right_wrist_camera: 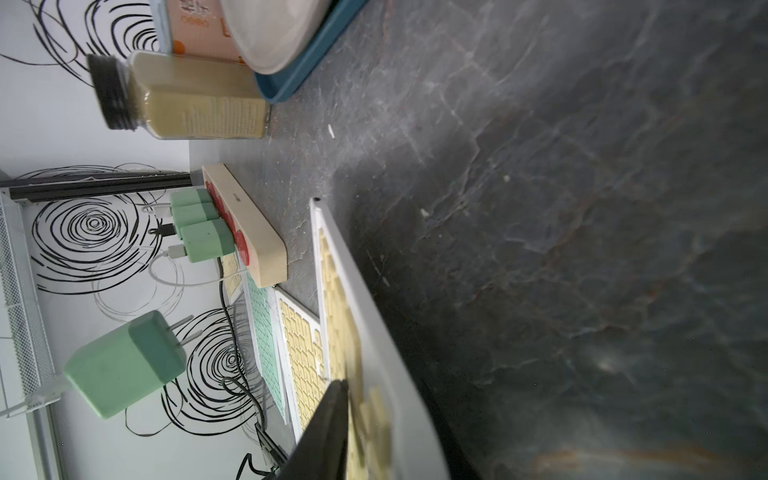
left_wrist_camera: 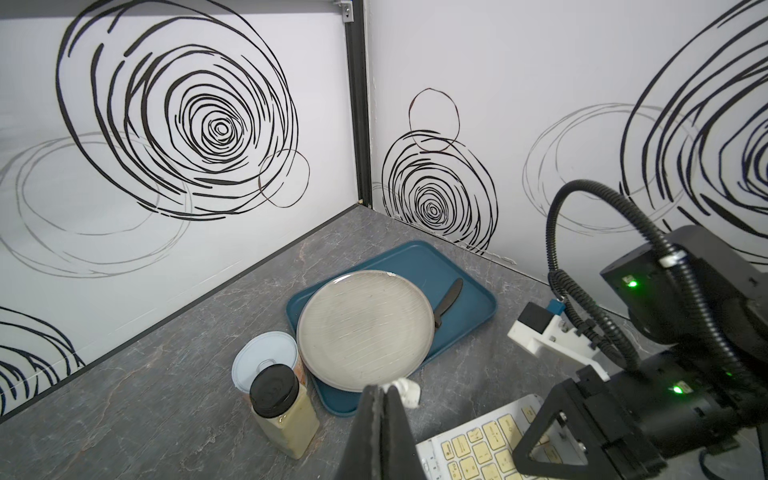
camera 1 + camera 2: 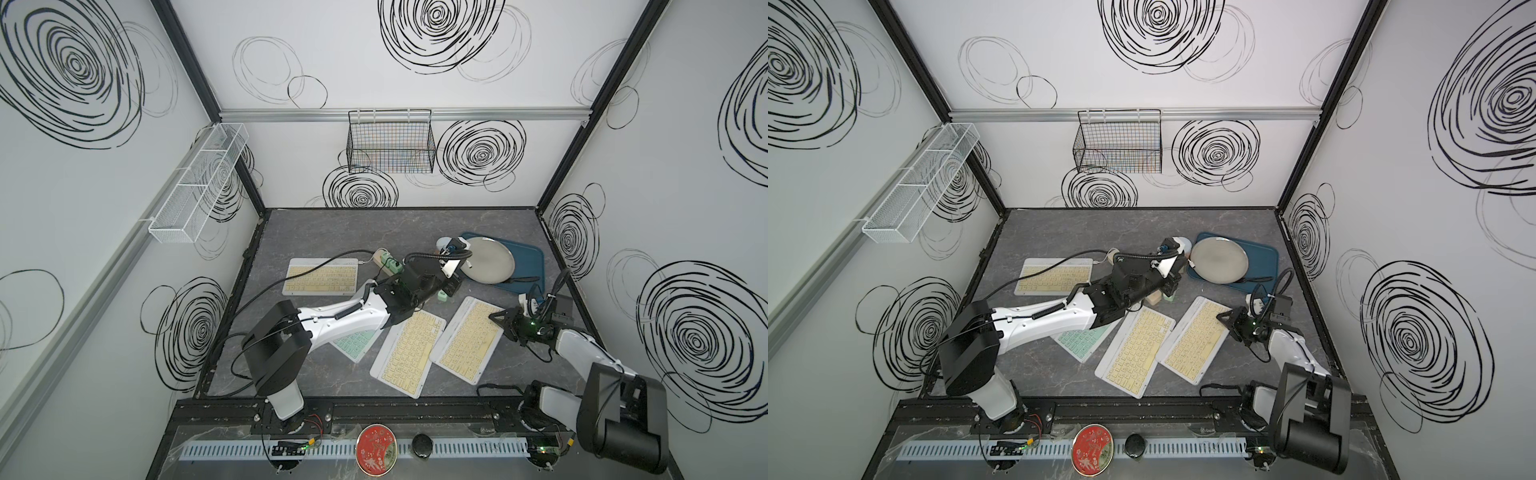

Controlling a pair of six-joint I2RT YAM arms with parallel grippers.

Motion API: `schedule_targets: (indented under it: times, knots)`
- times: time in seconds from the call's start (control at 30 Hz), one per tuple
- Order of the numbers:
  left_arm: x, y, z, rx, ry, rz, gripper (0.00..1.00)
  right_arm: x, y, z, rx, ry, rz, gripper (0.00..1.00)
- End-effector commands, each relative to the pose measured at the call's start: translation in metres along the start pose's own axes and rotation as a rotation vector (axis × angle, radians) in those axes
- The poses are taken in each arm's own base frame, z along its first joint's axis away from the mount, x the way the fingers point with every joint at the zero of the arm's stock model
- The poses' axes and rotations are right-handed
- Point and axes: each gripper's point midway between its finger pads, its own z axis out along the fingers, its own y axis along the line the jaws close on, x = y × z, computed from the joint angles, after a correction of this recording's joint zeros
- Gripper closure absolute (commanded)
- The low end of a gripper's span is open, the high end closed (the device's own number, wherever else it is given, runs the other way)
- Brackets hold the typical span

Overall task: Unplug the wireless keyboard
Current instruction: Place the keyboard at the center of the board.

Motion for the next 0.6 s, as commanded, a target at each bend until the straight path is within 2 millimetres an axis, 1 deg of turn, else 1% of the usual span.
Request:
schedule_targets:
  times: [0.0,0.03,0.1,0.17,0.2,0.23,0.3,0.4,0.47,0.53,0.57]
  knots:
    - [-0.032,0.004,-0.001,-0.005,-0.103,-0.017,1.00,-0.020,0.006,0.006,0.007,0.003,-0.044,0.67]
    - [-0.032,0.004,-0.001,-0.006,-0.103,-0.017,1.00,-0.023,0.000,0.010,0.035,0.011,-0.042,0.62]
    - [-0.032,0.004,-0.002,-0.006,-0.103,-0.018,1.00,-0.031,-0.008,0.016,0.073,0.008,-0.033,0.56]
    - [-0.033,0.004,-0.002,-0.008,-0.102,-0.017,1.00,-0.037,-0.009,0.018,0.086,0.006,-0.033,0.46]
    - [-0.032,0.005,-0.002,-0.011,-0.100,-0.014,1.00,-0.042,-0.011,0.017,0.110,-0.008,-0.038,0.40]
    - [-0.031,0.005,-0.002,-0.014,-0.097,-0.012,1.00,-0.047,-0.013,0.014,0.144,-0.027,-0.044,0.31]
    - [-0.030,0.008,0.000,-0.021,-0.093,-0.009,1.00,-0.058,-0.015,0.005,0.216,-0.076,-0.073,0.24]
    - [-0.028,0.011,0.002,-0.028,-0.092,-0.017,1.00,-0.071,-0.013,-0.014,0.300,-0.161,-0.113,0.22]
    - [-0.025,0.014,0.003,-0.036,-0.089,-0.021,1.00,-0.074,-0.009,-0.022,0.353,-0.202,-0.157,0.22]
    - [-0.020,0.018,0.006,-0.041,-0.078,-0.029,1.00,-0.071,0.003,-0.020,0.380,-0.211,-0.226,0.22]
    - [-0.024,0.020,0.007,-0.045,-0.103,-0.033,1.00,-0.067,0.013,-0.015,0.388,-0.208,-0.267,0.21]
